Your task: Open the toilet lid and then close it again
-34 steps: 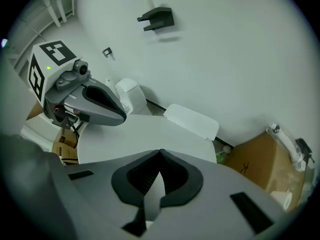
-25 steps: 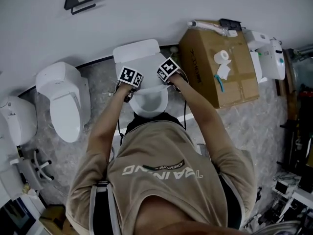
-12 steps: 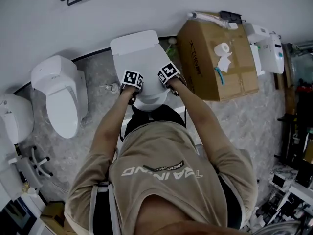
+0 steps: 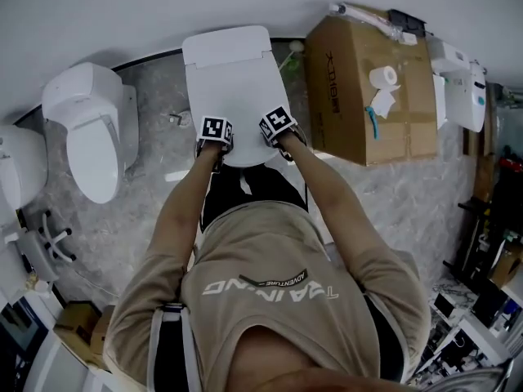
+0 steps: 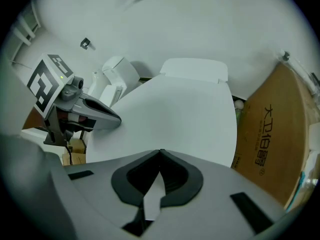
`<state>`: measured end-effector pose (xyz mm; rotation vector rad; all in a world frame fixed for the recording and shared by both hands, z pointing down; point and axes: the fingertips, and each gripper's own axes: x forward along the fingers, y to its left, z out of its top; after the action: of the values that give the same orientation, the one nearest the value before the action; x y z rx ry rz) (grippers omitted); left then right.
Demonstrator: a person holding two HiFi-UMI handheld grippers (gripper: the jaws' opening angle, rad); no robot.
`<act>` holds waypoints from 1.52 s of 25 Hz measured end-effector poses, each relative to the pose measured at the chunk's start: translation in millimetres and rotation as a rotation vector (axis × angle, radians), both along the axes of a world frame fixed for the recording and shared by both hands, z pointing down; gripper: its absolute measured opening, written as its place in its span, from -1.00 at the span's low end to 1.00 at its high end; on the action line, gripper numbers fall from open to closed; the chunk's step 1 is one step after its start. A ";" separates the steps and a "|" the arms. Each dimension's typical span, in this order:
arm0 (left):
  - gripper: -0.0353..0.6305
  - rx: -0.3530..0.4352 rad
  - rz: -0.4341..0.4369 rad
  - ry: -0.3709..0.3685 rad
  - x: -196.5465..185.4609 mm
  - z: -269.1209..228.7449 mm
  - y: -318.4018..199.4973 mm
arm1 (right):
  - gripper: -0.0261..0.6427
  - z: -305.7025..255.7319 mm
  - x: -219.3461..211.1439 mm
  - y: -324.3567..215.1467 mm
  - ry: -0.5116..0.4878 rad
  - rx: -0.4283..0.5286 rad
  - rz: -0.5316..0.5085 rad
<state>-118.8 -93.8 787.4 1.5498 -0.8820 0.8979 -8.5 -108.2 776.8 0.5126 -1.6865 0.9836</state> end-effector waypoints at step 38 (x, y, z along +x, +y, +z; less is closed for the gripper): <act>-0.88 -0.173 -0.017 -0.122 -3.8 183.0 40.8 | -0.89 183.2 1.4 52.3 -0.027 -0.177 0.043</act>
<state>-122.6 -53.0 970.4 1.3493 -0.8781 1.0374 -7.1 -55.9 960.0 0.4220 -1.6001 1.1636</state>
